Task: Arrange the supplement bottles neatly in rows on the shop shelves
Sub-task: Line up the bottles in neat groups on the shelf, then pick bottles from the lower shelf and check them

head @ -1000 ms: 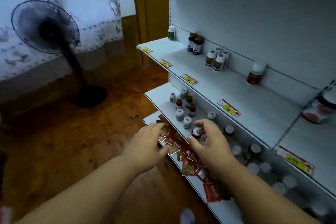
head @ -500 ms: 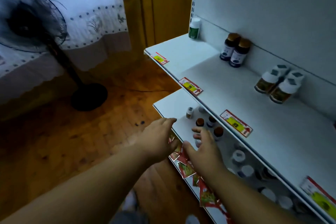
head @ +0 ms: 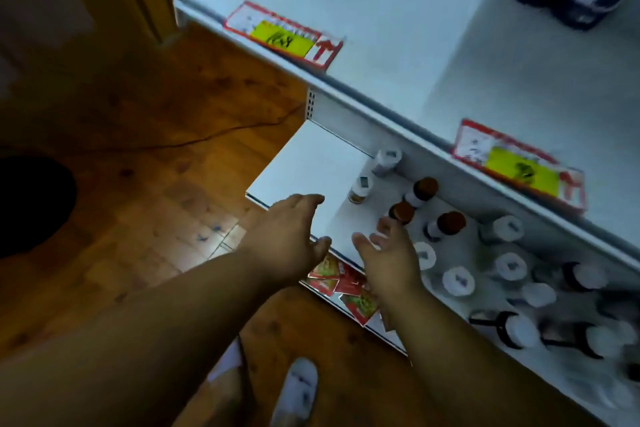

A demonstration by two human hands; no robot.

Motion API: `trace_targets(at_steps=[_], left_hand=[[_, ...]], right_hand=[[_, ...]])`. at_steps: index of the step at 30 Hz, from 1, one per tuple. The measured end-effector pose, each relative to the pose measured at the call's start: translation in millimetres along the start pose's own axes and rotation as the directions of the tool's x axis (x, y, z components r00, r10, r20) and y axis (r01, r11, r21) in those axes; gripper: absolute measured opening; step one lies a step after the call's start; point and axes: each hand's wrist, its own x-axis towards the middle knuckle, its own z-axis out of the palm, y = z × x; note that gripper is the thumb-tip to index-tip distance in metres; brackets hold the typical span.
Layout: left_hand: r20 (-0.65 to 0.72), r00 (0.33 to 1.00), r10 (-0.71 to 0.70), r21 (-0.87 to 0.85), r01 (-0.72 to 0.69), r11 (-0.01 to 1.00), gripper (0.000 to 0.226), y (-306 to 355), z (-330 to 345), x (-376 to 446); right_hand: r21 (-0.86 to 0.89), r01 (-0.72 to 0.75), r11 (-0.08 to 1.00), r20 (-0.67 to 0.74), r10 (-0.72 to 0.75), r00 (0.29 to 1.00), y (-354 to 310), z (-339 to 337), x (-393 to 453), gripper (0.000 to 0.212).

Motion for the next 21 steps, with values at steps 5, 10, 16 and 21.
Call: trace_targets(at_steps=[5,10,16,21], left_hand=[[-0.039,0.997,-0.061,-0.112,0.056,0.992,0.066,-45.0,68.9,43.7],[-0.047,0.998,-0.032,-0.158,0.024,0.987,0.064,-78.4,116.1,72.5],[-0.013,0.995,-0.102,-0.163,0.099,0.982,0.072,-96.8,112.3,68.9],[0.184,0.973,-0.143,-0.394,0.206,0.896,0.070,-56.3,43.7,-9.5]], right_hand=[[0.024,0.011,1.000,-0.162,-0.007,0.987,33.0,61.2,106.3,0.069],[0.154,0.128,0.980,-0.274,-0.083,0.958,47.7,94.8,174.0,0.070],[0.240,0.156,0.958,-0.162,-0.119,0.980,54.8,90.5,146.4,0.034],[0.530,-0.051,0.847,0.142,-0.029,0.989,23.9,33.8,2.0,0.037]])
